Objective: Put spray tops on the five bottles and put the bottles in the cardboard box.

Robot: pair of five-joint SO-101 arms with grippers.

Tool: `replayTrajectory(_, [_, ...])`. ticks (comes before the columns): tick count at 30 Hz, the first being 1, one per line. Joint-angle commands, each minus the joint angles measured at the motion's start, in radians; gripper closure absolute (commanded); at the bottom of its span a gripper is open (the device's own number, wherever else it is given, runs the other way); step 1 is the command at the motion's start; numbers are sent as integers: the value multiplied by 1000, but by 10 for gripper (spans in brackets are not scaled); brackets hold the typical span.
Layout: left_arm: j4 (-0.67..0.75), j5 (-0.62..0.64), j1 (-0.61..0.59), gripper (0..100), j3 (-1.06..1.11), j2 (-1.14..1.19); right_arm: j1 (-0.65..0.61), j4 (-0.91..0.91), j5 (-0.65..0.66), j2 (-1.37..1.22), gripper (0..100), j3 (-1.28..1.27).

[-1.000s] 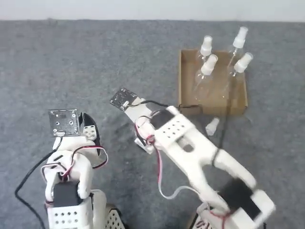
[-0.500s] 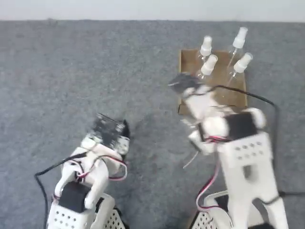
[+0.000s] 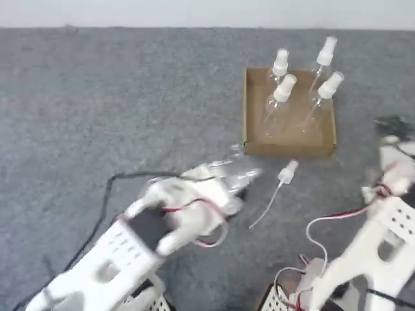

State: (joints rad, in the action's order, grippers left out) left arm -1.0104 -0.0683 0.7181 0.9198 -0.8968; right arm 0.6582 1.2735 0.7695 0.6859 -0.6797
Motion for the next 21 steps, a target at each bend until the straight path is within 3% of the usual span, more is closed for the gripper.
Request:
replayTrajectory(1, [146,68,97,848,-171,411,139,-217,41,-7,992,-64])
replayTrajectory(8, [190,176,106,844,-498,870,209,-372,40,-292,992,-3])
replayTrajectory(21, [187,305,78,800,-854,1257,248,-392,38,-610,992,216])
